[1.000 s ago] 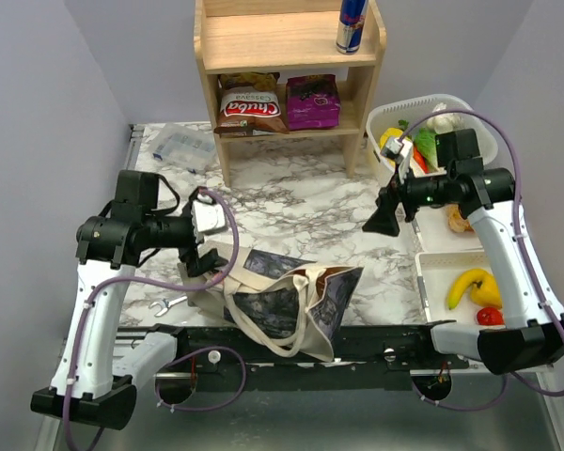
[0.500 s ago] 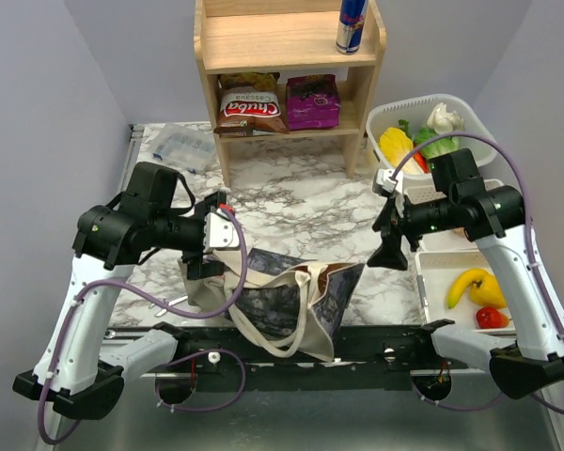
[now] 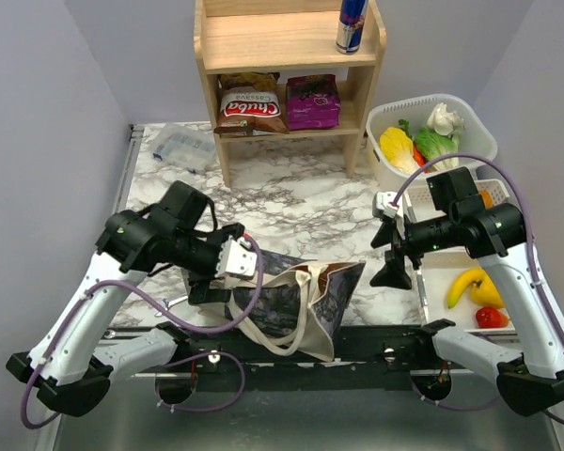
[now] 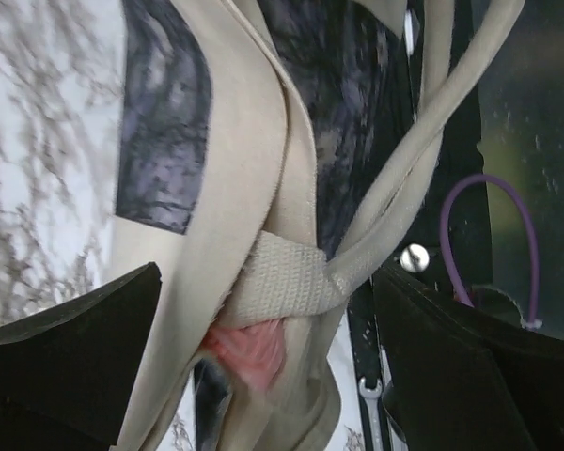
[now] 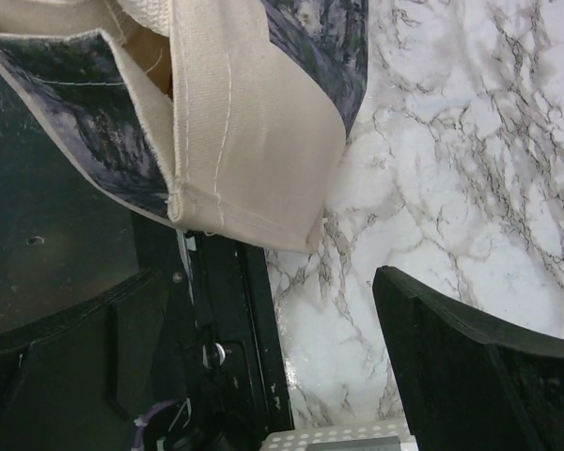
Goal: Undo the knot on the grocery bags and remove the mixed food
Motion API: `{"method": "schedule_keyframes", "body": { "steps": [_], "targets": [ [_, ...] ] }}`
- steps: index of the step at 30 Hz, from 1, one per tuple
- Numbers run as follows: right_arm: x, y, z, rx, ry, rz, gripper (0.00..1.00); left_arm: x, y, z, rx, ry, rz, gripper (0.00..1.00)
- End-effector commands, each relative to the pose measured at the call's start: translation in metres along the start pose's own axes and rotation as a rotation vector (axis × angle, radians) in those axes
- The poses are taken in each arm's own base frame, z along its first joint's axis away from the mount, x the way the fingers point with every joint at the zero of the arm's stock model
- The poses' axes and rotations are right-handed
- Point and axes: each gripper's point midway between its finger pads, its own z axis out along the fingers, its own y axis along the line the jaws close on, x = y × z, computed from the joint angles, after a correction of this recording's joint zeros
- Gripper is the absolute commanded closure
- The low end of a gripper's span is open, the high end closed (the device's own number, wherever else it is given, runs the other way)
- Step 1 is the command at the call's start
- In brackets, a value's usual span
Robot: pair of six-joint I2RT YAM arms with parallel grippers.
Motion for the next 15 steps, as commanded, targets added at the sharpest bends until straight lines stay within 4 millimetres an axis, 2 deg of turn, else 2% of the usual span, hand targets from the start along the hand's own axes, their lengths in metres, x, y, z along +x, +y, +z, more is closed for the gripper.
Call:
{"method": "schedule_keyframes", "body": {
  "steps": [1,3,5,7,9,10,11,12,13,14,15],
  "targets": [
    [-0.006,0.001,0.005,0.003,-0.058,-0.06,0.0,0.04,0.004,0.022,-0.044,0.155,0.007,0.01],
    [-0.01,-0.007,0.014,0.002,-0.083,-0.067,0.01,0.05,0.01,0.031,-0.072,0.191,0.027,0.02],
    [-0.011,-0.006,0.028,-0.026,-0.093,-0.084,0.06,0.056,0.013,0.038,-0.064,0.225,0.031,0.03],
    [-0.011,0.001,0.045,-0.046,-0.099,-0.108,0.14,0.053,0.02,0.043,-0.079,0.221,-0.003,0.17],
    [-0.014,0.01,0.064,-0.04,-0.105,-0.139,0.24,0.048,0.025,0.048,-0.077,0.204,-0.036,0.36],
    [-0.013,0.009,0.072,-0.014,-0.101,-0.151,0.32,0.045,0.027,0.05,-0.078,0.194,-0.046,0.47],
    [-0.015,0.006,0.077,0.006,-0.104,-0.161,0.47,0.043,0.029,0.052,-0.085,0.182,-0.06,0.58],
    [-0.017,-0.004,0.079,0.055,-0.109,-0.149,0.63,0.039,0.033,0.053,-0.099,0.165,-0.065,0.71],
    [-0.02,-0.017,0.081,0.115,-0.107,-0.113,0.84,0.035,0.038,0.055,-0.121,0.145,-0.075,0.85],
    [-0.023,-0.03,0.079,0.183,-0.1,-0.102,0.98,0.031,0.042,0.056,-0.14,0.126,-0.092,0.93],
    [-0.025,-0.04,0.075,0.235,-0.09,-0.107,0.99,0.025,0.05,0.057,-0.172,0.096,-0.095,1.0]
  ]
}}
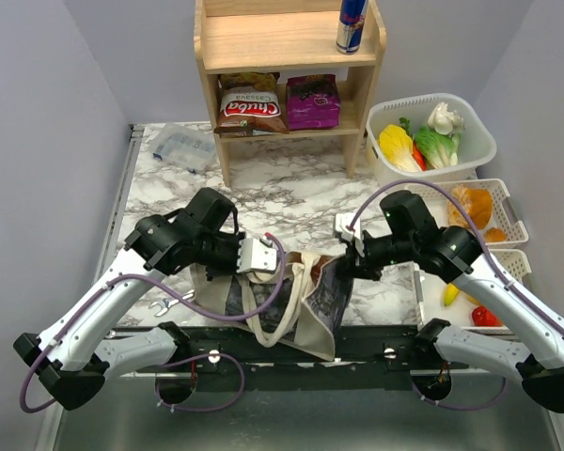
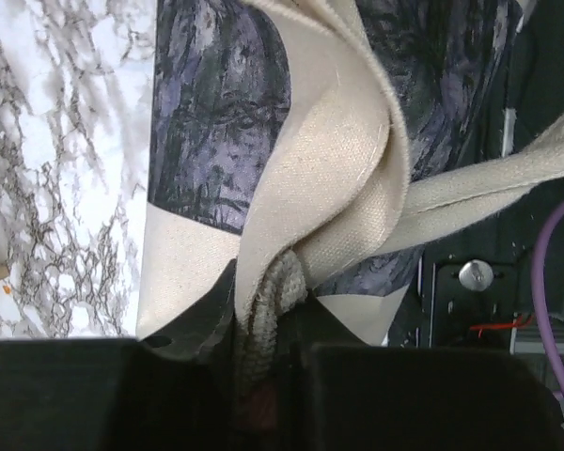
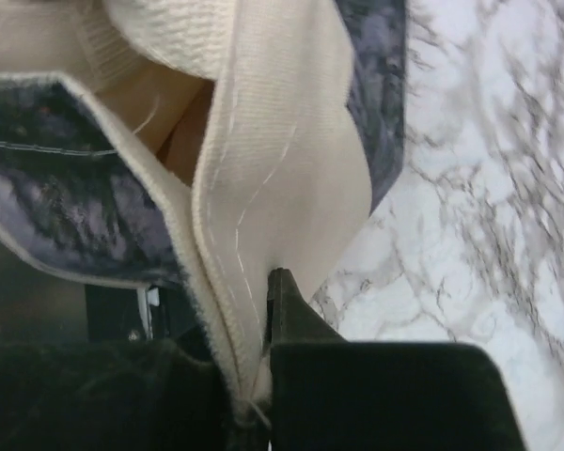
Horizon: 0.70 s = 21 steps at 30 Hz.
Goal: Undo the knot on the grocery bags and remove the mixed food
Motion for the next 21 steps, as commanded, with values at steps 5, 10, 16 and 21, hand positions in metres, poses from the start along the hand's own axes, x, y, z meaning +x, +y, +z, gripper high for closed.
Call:
{"method": "schedule_keyframes", "body": {
  "steps": [5,10,16,21],
  "targets": [
    [-0.054,-0.107,-0.044,0.518,-0.081,-0.077,0.99,-0.053,0.071,-0.018,-0.253,-0.234,-0.133,1.0],
    [-0.061,-0.158,-0.073,0.507,-0.095,0.003,0.99,-0.067,0.106,-0.048,-0.279,-0.313,-0.194,1.0],
    [0.0,-0.154,-0.034,0.377,0.013,0.05,0.99,-0.026,0.091,-0.004,-0.089,-0.169,-0.257,0.97],
    [0.025,-0.159,-0.021,0.365,0.067,0.073,0.99,-0.023,0.119,-0.014,-0.191,-0.246,-0.351,0.35]
  ]
}}
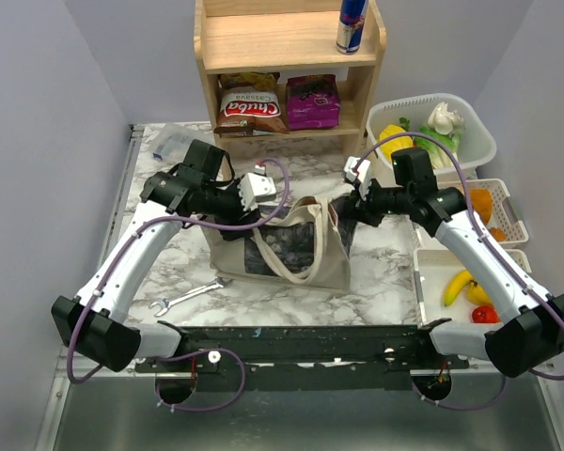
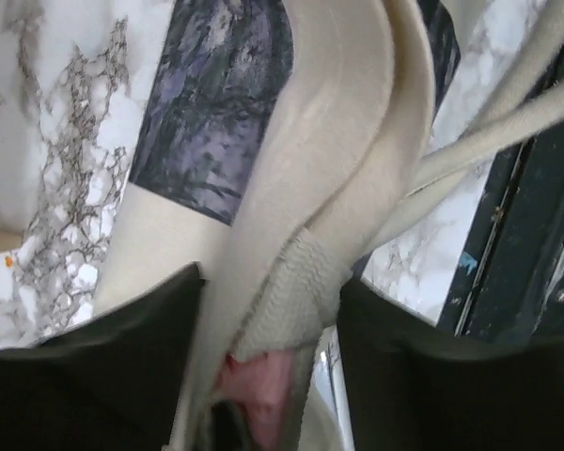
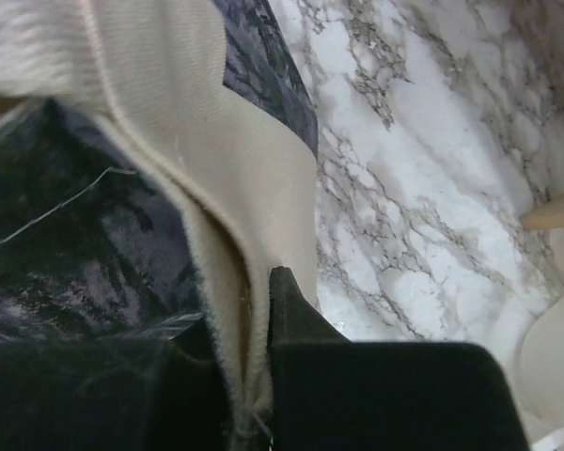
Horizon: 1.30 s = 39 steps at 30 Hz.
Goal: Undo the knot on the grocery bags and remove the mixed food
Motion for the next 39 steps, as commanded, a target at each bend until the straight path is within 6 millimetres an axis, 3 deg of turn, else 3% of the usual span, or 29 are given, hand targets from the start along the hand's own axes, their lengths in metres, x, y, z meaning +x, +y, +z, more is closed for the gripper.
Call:
{"method": "schedule_keyframes", "body": {
  "steps": [1,5,7,10,12,15,18,21,27,33,37,39],
  "targets": [
    [0.02,-0.003,0.007,-0.001,0.055,-0.008,0.99,-0.03,0.013,-0.025,-0.076,-0.176,-0.022,0.28],
    [0.011,-0.003,0.003,-0.005,0.032,0.006,0.99,-0.06,-0.001,-0.066,-0.17,-0.334,0.143,0.02],
    [0.01,-0.001,0.002,-0.011,0.026,0.014,0.99,-0.065,-0.02,-0.076,-0.175,-0.381,0.263,0.02],
    [0.013,-0.002,0.001,0.0,0.04,0.023,0.97,-0.045,-0.06,-0.063,-0.113,-0.334,0.491,0.02],
    [0.013,-0.002,-0.001,-0.001,0.043,0.026,0.96,-0.028,-0.074,-0.048,-0.098,-0.293,0.633,0.02],
    [0.009,0.001,-0.003,-0.011,0.031,0.024,0.96,-0.011,-0.081,-0.024,-0.108,-0.258,0.832,0.07],
    [0.007,0.002,-0.002,-0.022,0.031,0.029,0.96,-0.01,-0.08,-0.008,-0.135,-0.239,1.025,0.19],
    [0.007,0.002,-0.001,-0.032,0.041,0.042,0.97,-0.013,-0.089,0.004,-0.088,-0.252,1.109,0.31],
    [0.005,0.001,0.0,-0.03,0.033,0.053,0.97,0.0,-0.092,0.035,-0.047,-0.21,1.238,0.51],
    [0.005,0.001,0.0,-0.035,0.034,0.049,0.97,0.029,-0.079,0.059,-0.045,-0.094,1.3,0.53],
    [0.005,0.001,0.002,-0.042,0.033,0.049,0.97,0.021,-0.069,0.063,-0.129,-0.102,1.355,0.52],
    [0.005,0.001,0.003,-0.047,0.034,0.05,0.99,0.011,-0.067,0.059,-0.177,-0.133,1.366,0.6]
  ]
}}
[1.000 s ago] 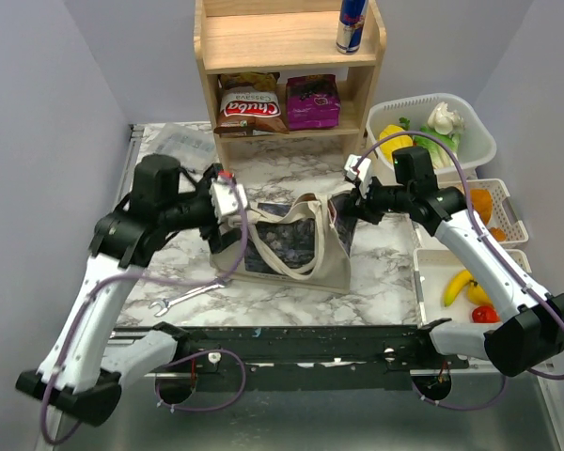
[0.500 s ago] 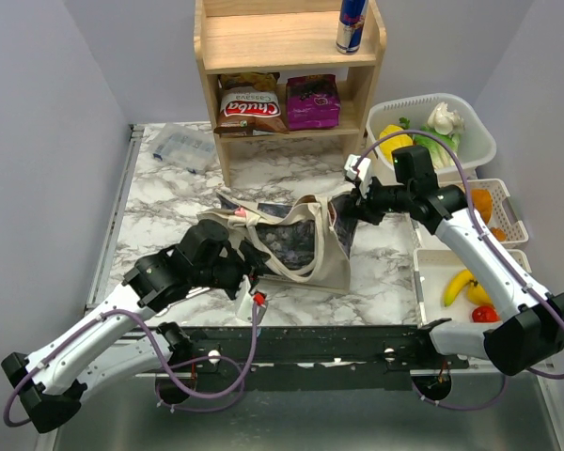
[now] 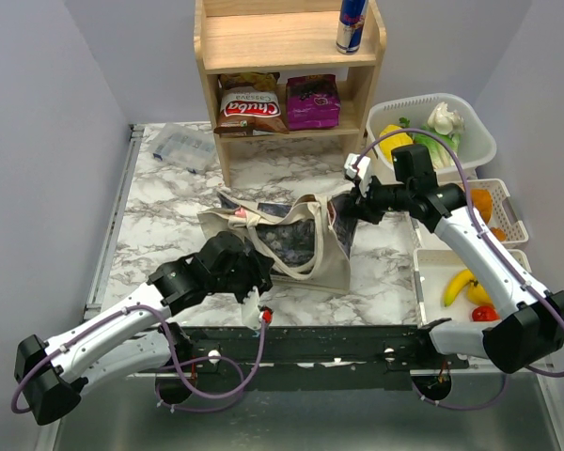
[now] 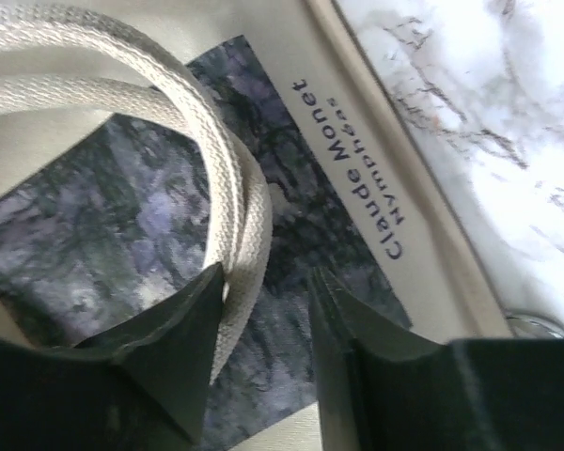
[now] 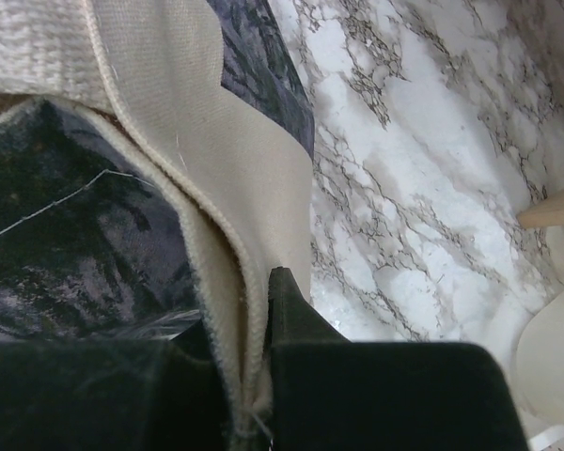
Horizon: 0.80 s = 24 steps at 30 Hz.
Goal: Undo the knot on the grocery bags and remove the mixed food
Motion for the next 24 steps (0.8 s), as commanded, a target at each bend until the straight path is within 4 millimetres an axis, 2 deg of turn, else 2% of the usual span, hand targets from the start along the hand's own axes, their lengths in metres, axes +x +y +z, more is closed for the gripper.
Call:
{"method": "schedule_keyframes", "body": {
  "steps": [1,3,8,12,14,17,22,24],
  "targets": [
    [0.003,0.004,-0.001,-0.034,0.022,0.037,0.99,0.002,0.035,-0.007,-0.144,0.044,0.116,0.63],
    [0.003,0.005,0.0,-0.039,0.021,0.038,0.99,0.004,0.039,-0.008,-0.164,0.057,0.121,0.67],
    [0.004,0.006,0.002,-0.05,0.019,0.041,0.99,0.024,0.034,0.004,-0.159,0.146,0.172,0.67],
    [0.004,0.004,0.002,-0.04,0.023,0.033,0.99,0.02,0.043,0.001,-0.187,0.13,0.143,0.8],
    [0.005,0.003,0.002,-0.041,0.024,0.034,0.99,0.006,0.05,-0.01,-0.21,0.067,0.125,0.86],
    [0.004,0.002,0.003,-0.033,0.019,0.024,0.99,-0.04,0.057,-0.042,-0.192,-0.128,0.015,1.0],
    [0.006,-0.002,0.005,-0.019,0.029,0.025,0.99,-0.099,0.063,-0.088,-0.073,-0.379,-0.29,1.0],
    [0.007,-0.004,0.004,-0.01,0.028,0.018,0.99,-0.114,0.079,-0.102,-0.068,-0.446,-0.421,1.0]
  ]
}}
